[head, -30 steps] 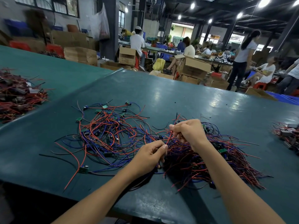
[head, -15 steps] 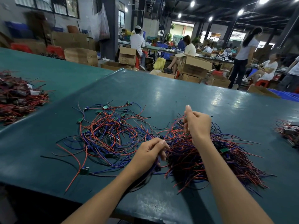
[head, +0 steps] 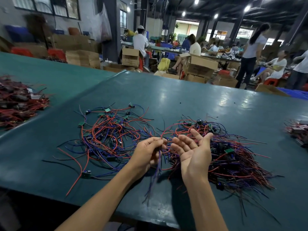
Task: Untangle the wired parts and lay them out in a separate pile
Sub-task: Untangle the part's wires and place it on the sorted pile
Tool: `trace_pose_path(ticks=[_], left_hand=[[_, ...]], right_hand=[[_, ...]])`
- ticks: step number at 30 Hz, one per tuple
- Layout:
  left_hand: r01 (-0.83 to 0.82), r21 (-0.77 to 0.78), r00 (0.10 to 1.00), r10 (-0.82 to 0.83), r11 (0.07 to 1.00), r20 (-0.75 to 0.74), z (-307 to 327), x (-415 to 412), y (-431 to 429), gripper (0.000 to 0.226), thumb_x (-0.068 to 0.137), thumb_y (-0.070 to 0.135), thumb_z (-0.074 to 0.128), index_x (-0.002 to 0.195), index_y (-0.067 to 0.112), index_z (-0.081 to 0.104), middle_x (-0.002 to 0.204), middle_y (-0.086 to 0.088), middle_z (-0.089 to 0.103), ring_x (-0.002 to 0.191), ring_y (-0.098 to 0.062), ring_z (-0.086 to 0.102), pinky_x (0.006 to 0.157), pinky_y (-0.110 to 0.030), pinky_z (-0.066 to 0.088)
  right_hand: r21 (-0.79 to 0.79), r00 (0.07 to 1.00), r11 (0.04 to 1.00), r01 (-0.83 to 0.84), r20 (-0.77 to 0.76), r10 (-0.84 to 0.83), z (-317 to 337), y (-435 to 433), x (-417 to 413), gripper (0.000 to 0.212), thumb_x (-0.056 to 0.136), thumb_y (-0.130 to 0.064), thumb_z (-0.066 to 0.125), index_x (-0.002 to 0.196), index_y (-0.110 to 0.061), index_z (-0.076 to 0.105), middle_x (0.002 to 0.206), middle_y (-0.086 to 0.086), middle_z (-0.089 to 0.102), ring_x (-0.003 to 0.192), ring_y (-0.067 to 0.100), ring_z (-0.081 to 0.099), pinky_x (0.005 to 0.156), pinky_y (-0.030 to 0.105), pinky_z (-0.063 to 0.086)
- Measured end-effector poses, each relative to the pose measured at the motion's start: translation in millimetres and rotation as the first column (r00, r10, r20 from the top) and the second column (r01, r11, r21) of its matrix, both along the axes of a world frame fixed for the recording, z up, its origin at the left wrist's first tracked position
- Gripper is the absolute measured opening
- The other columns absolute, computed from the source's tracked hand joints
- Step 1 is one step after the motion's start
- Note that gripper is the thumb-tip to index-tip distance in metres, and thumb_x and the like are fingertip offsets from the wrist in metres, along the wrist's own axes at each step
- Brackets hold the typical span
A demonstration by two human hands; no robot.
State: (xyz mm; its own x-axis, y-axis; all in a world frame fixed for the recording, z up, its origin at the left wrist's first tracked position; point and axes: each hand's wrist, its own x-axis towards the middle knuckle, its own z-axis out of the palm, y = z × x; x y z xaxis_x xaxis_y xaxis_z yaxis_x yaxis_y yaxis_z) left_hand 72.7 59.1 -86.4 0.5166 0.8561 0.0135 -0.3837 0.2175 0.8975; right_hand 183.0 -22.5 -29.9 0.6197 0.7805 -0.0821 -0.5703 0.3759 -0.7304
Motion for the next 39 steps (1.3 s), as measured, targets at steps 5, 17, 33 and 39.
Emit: trace_pose_path(ticks=[5, 17, 33, 39], left_hand=[[0.069, -0.035, 0.983, -0.061, 0.997, 0.175, 8, -2, 12, 0.024, 0.093, 0.002, 0.058, 0.116, 0.004, 0.067, 0.099, -0.012, 0.074, 0.063, -0.009, 0.062, 0.045, -0.017, 0.04], [0.268, 0.178, 0.957, -0.283, 0.947, 0.062, 0, 2, 22, 0.056, 0.093, 0.008, 0.067, 0.146, 0.019, 0.05, 0.122, -0.027, 0.068, 0.101, -0.023, 0.072, 0.079, -0.023, 0.056], [-0.059, 0.017, 0.998, 0.059, 0.998, -0.019, -3, 6, 26, 0.063, 0.094, -0.007, 0.062, 0.144, 0.02, 0.036, 0.083, -0.021, 0.075, 0.07, -0.024, 0.073, 0.061, -0.031, 0.058], [-0.092, 0.018, 0.995, 0.093, 0.996, -0.042, 1, 8, 21, 0.056, 0.095, -0.008, 0.061, 0.139, 0.017, 0.038, 0.078, -0.017, 0.075, 0.066, -0.021, 0.072, 0.058, -0.027, 0.057]], right_hand=[[-0.255, 0.686, 0.945, 0.204, 0.726, 0.048, -18, -4, -9, 0.021, 0.098, -0.041, 0.062, 0.09, -0.023, 0.068, 0.077, -0.004, 0.073, 0.076, 0.02, 0.071, 0.069, 0.044, 0.061], [-0.411, 0.783, 0.909, -0.072, 0.541, 0.307, -32, 5, -14, 0.037, 0.109, -0.022, 0.042, 0.09, 0.001, 0.064, 0.058, 0.011, 0.042, 0.037, 0.019, 0.039, 0.04, 0.024, 0.039], [-0.519, 0.6, 0.85, -0.091, 0.653, 0.463, -45, -26, -21, 0.036, 0.108, -0.018, 0.042, 0.078, -0.007, 0.059, 0.05, 0.001, 0.055, 0.043, 0.02, 0.057, 0.035, 0.026, 0.041], [-0.533, 0.477, 0.845, -0.032, 0.735, 0.482, -48, -37, -11, 0.034, 0.107, -0.021, 0.045, 0.078, -0.011, 0.061, 0.048, 0.001, 0.055, 0.038, 0.017, 0.055, 0.033, 0.023, 0.035]])
